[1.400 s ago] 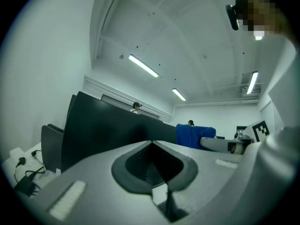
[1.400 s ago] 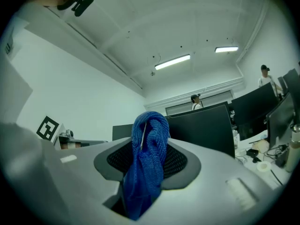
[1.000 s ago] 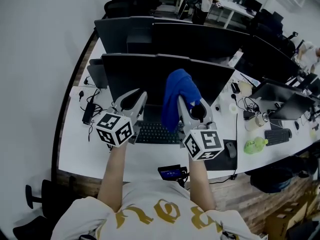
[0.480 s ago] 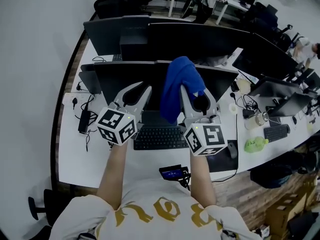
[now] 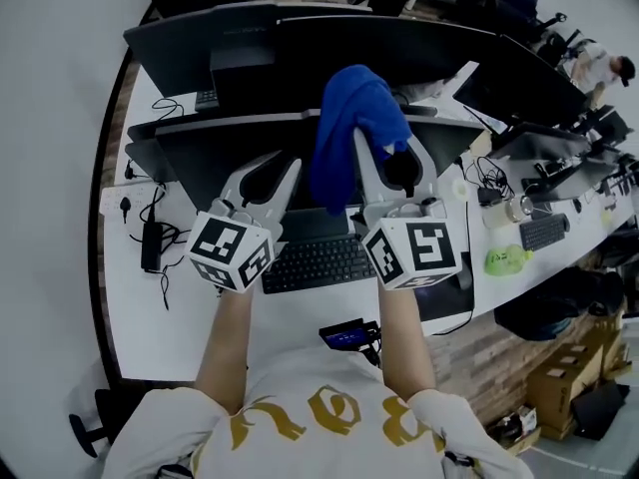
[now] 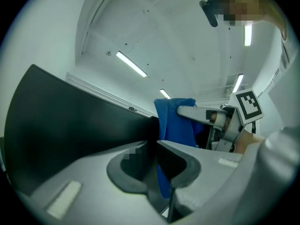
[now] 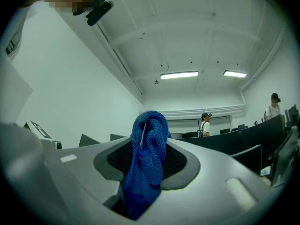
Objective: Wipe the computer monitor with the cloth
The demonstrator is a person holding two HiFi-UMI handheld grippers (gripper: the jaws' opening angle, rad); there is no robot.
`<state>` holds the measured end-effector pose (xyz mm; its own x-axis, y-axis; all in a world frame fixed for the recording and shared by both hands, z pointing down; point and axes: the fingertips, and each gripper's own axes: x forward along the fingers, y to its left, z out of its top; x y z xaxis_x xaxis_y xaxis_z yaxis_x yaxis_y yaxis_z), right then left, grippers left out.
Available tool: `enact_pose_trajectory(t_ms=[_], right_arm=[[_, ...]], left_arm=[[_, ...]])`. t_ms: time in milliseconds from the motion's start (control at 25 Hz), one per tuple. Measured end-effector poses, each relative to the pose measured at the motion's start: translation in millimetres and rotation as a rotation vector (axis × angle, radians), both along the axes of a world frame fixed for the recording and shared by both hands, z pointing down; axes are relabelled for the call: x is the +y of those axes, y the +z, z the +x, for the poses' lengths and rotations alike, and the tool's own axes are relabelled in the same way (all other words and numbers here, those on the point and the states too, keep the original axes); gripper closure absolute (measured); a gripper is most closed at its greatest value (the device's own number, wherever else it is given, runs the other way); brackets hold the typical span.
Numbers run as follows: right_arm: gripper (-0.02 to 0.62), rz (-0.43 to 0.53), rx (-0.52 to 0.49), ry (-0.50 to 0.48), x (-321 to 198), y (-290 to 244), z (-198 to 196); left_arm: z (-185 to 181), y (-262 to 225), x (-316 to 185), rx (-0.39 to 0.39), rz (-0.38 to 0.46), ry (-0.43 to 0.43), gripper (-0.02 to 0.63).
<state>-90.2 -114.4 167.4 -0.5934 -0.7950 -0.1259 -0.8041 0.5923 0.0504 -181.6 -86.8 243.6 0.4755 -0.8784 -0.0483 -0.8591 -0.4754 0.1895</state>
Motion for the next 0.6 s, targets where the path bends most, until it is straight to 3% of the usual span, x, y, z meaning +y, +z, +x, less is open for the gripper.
enact_pose_trajectory(t_ms=[440,600], right_arm=[[0.411,0.037,-0.014,0.036,-14.5,-11.5,-16.4],[0.410,0.068,0.091,0.061,-17.2,-7.5,-28.9]], left_arm=[[-5.3,12.2,-6.4,0.048,0.044,0.009,0.549],[-2.7,13.9,-8.4,0.077,0.060,0.032,0.551]])
